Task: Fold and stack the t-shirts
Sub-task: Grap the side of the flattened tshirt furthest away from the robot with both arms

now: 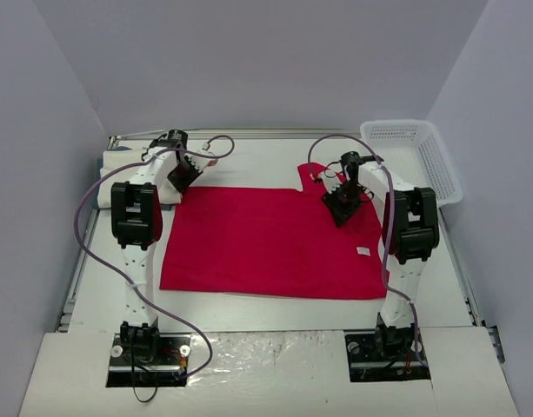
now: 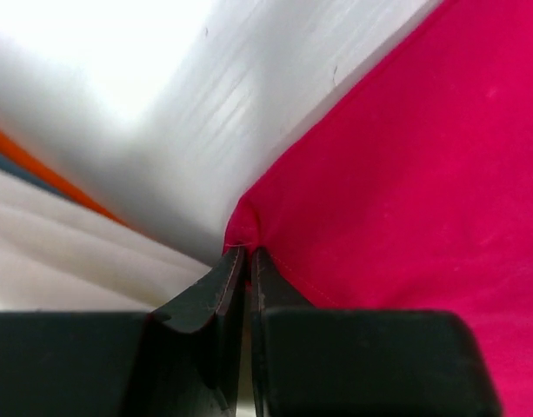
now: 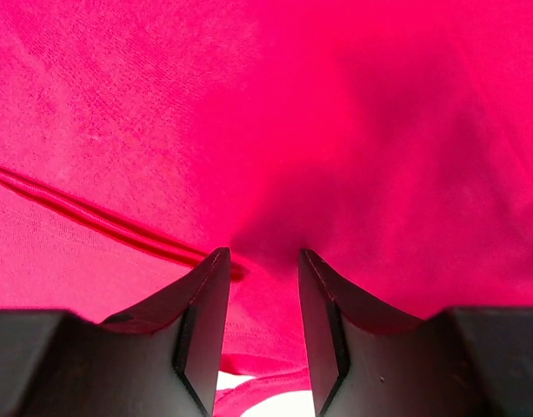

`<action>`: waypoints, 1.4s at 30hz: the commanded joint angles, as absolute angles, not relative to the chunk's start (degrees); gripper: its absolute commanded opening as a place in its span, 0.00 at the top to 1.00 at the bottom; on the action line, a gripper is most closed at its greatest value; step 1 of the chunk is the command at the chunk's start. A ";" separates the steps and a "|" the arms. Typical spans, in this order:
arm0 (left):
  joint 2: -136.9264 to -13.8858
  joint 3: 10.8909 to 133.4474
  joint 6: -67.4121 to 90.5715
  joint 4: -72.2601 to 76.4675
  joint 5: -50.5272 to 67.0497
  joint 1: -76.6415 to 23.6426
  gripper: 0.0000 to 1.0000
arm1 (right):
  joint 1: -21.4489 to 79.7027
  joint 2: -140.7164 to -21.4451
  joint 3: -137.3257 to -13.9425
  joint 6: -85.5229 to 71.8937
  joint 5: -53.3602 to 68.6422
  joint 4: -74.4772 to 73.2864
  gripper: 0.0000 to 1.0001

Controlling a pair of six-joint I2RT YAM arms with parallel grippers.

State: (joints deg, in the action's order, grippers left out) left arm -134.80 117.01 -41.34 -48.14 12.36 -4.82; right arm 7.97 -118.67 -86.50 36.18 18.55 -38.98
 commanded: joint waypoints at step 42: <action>-108.02 89.30 -30.50 -37.44 2.46 -13.18 0.98 | 5.63 -144.84 -132.01 22.59 12.39 -33.66 0.64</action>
State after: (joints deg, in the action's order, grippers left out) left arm -111.87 90.06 -30.83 -36.56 3.79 -12.78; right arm 5.98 -143.11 -130.47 23.53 12.80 -32.40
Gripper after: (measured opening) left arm 0.035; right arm 0.359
